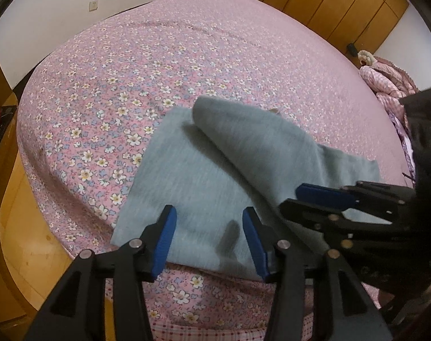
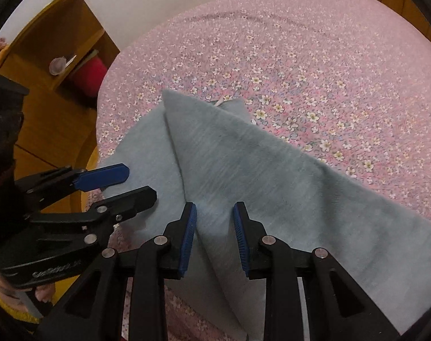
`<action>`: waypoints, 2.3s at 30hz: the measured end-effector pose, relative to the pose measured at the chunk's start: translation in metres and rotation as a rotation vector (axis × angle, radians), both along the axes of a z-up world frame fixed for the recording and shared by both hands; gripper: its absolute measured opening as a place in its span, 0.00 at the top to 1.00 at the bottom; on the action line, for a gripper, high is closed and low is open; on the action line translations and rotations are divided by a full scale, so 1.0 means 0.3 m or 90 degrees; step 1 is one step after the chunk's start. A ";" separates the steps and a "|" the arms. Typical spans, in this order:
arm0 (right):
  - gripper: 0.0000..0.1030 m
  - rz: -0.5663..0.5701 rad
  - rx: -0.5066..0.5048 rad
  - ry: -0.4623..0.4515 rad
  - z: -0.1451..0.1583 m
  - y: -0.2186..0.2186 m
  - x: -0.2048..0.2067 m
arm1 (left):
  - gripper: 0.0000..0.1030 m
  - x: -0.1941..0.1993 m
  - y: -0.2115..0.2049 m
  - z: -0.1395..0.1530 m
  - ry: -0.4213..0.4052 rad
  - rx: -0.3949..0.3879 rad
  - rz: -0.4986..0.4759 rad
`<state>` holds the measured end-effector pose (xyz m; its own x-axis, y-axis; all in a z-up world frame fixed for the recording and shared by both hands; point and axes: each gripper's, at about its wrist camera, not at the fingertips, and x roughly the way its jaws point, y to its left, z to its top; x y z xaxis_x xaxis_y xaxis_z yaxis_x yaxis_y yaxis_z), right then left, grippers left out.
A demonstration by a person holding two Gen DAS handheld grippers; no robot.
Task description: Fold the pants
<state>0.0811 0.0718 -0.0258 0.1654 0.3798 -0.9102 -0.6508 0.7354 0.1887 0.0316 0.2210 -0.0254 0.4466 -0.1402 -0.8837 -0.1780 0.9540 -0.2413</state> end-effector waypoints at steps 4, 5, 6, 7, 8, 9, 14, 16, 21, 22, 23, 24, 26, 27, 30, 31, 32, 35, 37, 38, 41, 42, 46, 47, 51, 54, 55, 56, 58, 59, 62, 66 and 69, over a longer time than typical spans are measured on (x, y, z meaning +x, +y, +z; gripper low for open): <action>0.96 -0.054 0.044 -0.014 0.029 -0.072 0.031 | 0.50 -0.001 -0.004 0.005 -0.003 0.001 0.002; 0.98 -0.071 0.054 -0.017 0.037 -0.096 0.040 | 0.50 -0.001 -0.003 0.007 -0.004 0.001 0.003; 0.98 -0.088 0.063 -0.020 0.046 -0.125 0.049 | 0.50 -0.001 -0.003 0.009 -0.005 0.000 0.005; 0.98 -0.111 0.073 -0.021 0.054 -0.164 0.059 | 0.50 0.002 0.000 0.010 -0.006 -0.001 0.008; 0.98 -0.121 0.091 -0.015 0.057 -0.187 0.067 | 0.50 0.004 0.001 0.011 -0.007 -0.001 0.010; 0.98 -0.131 0.098 -0.005 0.058 -0.209 0.076 | 0.50 0.009 0.004 0.012 -0.008 -0.002 0.012; 0.75 -0.111 0.055 0.029 0.039 -0.173 0.058 | 0.50 0.023 0.006 0.014 -0.010 -0.004 0.024; 0.68 -0.066 0.035 0.004 0.031 -0.117 0.015 | 0.50 0.023 0.010 0.012 -0.008 -0.005 0.027; 0.68 0.038 0.003 -0.023 0.016 -0.003 -0.063 | 0.50 0.011 0.026 0.007 -0.009 -0.012 0.030; 0.67 0.052 -0.007 -0.030 0.007 0.019 -0.073 | 0.50 0.012 0.029 0.006 -0.010 -0.015 0.029; 0.66 0.058 -0.018 -0.035 -0.005 0.034 -0.084 | 0.50 0.012 0.031 0.004 -0.011 -0.017 0.029; 0.66 0.063 -0.029 -0.040 -0.014 0.044 -0.090 | 0.50 0.013 0.032 0.003 -0.013 -0.018 0.030; 0.66 0.066 -0.045 -0.047 -0.031 0.070 -0.092 | 0.49 0.006 0.029 0.002 -0.015 -0.019 0.030; 0.66 0.065 -0.050 -0.052 -0.040 0.077 -0.089 | 0.49 0.006 0.029 0.003 -0.016 -0.019 0.029; 0.66 0.062 -0.060 -0.078 -0.063 0.097 -0.076 | 0.48 0.004 0.031 0.004 -0.020 -0.019 0.028; 0.66 0.063 -0.061 -0.090 -0.068 0.107 -0.073 | 0.48 0.002 0.030 0.004 -0.020 -0.019 0.029; 0.66 0.062 -0.060 -0.097 -0.071 0.109 -0.074 | 0.48 0.000 0.027 0.003 -0.019 -0.018 0.029; 0.76 0.051 -0.052 -0.099 -0.073 0.116 -0.064 | 0.47 0.003 0.021 0.004 -0.018 -0.014 0.028; 0.85 0.029 -0.032 -0.090 -0.059 0.092 -0.049 | 0.47 0.005 0.019 0.005 -0.017 -0.011 0.027; 0.90 0.018 -0.012 -0.079 -0.052 0.076 -0.039 | 0.47 0.011 0.020 0.004 -0.016 -0.010 0.027; 0.93 -0.018 0.046 -0.067 -0.015 0.010 -0.022 | 0.47 0.013 0.018 0.008 -0.015 -0.008 0.029; 0.93 -0.034 0.070 -0.065 0.005 -0.020 -0.014 | 0.47 0.014 0.017 0.008 -0.014 -0.008 0.029; 0.93 -0.083 0.130 -0.055 0.053 -0.133 0.012 | 0.47 0.018 0.010 0.014 -0.013 -0.006 0.028; 0.93 -0.100 0.143 -0.052 0.062 -0.165 0.021 | 0.47 0.020 0.008 0.016 -0.015 -0.007 0.027; 0.93 -0.184 0.164 -0.035 0.048 -0.294 0.072 | 0.47 0.038 -0.014 0.024 -0.016 -0.009 0.019; 0.93 -0.234 0.146 -0.016 -0.002 -0.348 0.109 | 0.47 0.057 -0.038 0.030 -0.019 -0.008 0.008; 0.93 -0.251 0.143 -0.002 -0.020 -0.374 0.111 | 0.47 0.066 -0.046 0.032 -0.021 -0.009 0.004; 0.93 -0.263 0.139 0.006 -0.033 -0.389 0.119 | 0.47 0.077 -0.057 0.034 -0.024 -0.011 -0.002; 0.92 -0.289 0.130 0.021 -0.066 -0.401 0.130 | 0.47 0.097 -0.075 0.038 -0.033 -0.015 -0.010; 0.92 -0.293 0.140 0.027 -0.069 -0.405 0.135 | 0.47 0.111 -0.085 0.040 -0.038 -0.019 -0.014; 0.92 -0.300 0.137 0.036 -0.059 -0.428 0.139 | 0.47 0.155 -0.108 0.047 -0.053 -0.041 -0.026; 0.91 -0.309 0.119 0.034 -0.032 -0.500 0.108 | 0.47 0.222 -0.147 0.056 -0.068 -0.081 -0.042; 0.91 -0.310 0.104 0.018 -0.013 -0.535 0.078 | 0.47 0.277 -0.178 0.055 -0.076 -0.104 -0.046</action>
